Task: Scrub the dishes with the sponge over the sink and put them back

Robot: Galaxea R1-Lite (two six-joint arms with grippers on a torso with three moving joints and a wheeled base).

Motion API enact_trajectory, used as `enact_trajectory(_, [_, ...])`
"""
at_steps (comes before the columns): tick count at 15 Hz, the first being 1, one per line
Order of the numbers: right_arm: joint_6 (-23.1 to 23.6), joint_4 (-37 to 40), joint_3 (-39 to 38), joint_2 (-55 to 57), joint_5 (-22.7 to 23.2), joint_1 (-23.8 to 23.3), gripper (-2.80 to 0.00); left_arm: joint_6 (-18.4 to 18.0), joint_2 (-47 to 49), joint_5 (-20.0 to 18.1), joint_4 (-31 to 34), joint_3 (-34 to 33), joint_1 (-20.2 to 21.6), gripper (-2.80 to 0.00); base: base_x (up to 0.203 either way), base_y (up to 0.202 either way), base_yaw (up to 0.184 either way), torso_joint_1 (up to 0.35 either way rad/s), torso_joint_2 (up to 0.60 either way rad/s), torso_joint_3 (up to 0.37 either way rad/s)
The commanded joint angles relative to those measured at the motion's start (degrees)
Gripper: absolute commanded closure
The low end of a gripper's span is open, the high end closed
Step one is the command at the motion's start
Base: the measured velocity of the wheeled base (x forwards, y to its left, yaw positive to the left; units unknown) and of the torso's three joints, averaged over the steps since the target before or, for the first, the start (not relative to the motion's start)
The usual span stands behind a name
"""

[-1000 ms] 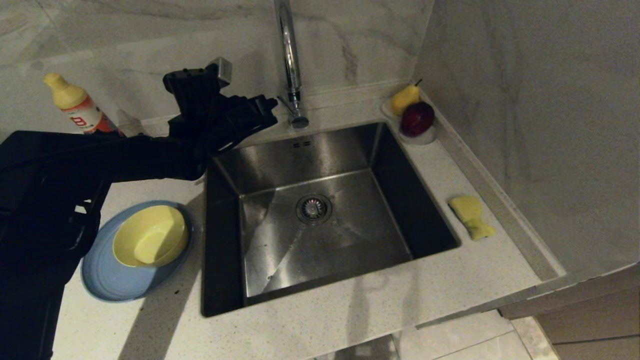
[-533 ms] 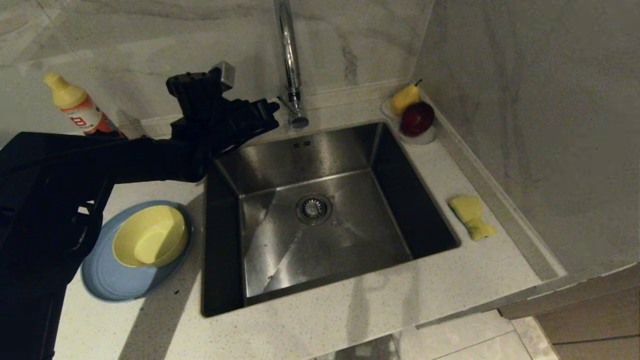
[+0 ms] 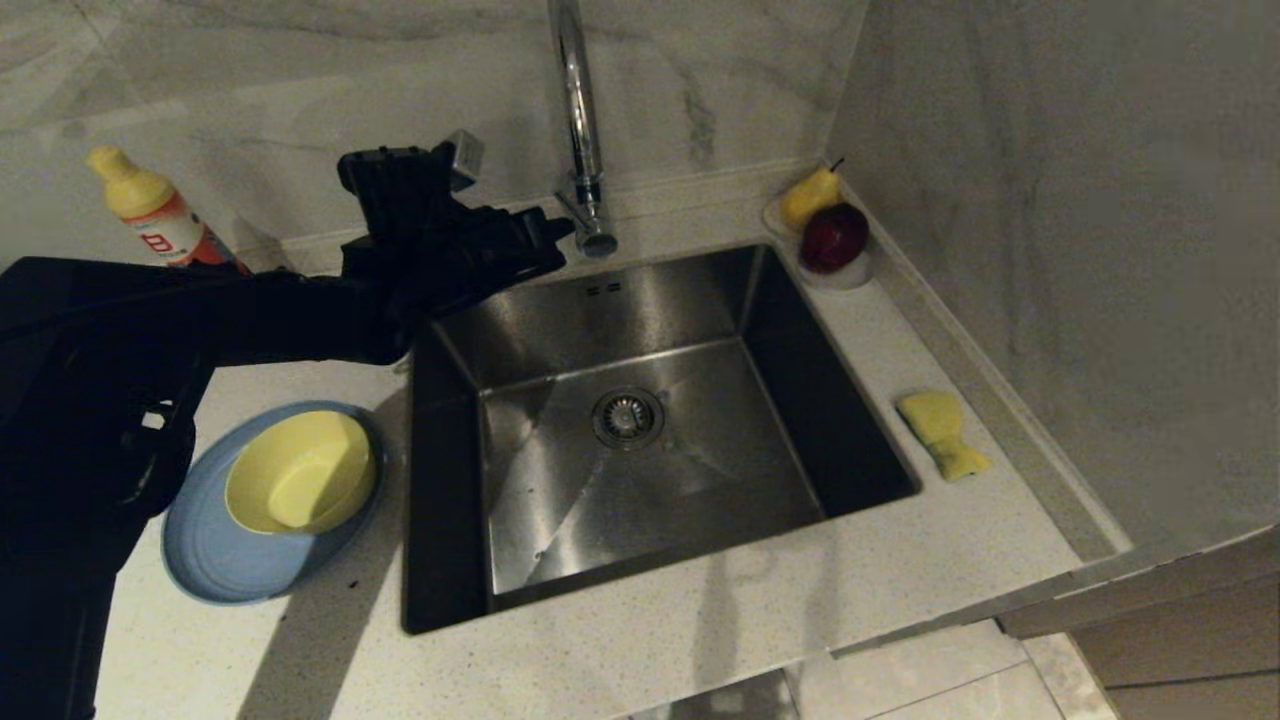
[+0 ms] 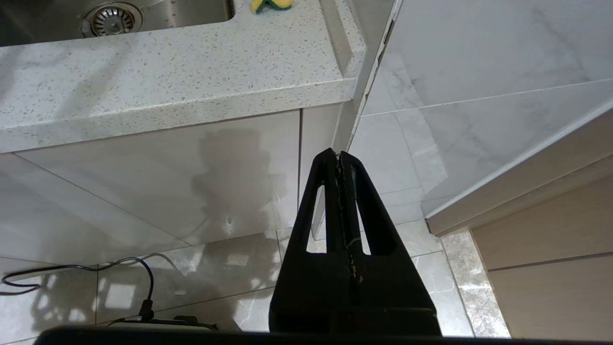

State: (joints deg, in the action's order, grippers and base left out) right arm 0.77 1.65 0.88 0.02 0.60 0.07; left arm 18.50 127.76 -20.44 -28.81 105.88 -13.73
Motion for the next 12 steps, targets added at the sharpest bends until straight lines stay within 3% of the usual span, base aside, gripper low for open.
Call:
enact_trajectory(1, [0.02, 0.02, 0.0, -0.11, 0.02, 0.01, 0.0, 2.2, -1.17, -0.12, -0.04, 1.87, 0.12, 0.0, 0.0, 0.0, 0.0, 0.0, 0.0, 0.0])
enact_trajectory(3, [0.02, 0.02, 0.0, -0.11, 0.02, 0.01, 0.0, 6.78, -2.32, -0.21, -0.17, 1.96, 0.28, 0.0, 0.0, 0.0, 0.0, 0.0, 0.0, 0.0])
enact_trajectory(12, [0.02, 0.02, 0.0, -0.11, 0.02, 0.01, 0.0, 6.85, 1.09, -1.18, -3.57, 2.31, 0.28, 0.0, 0.0, 0.0, 0.0, 0.0, 0.0, 0.0])
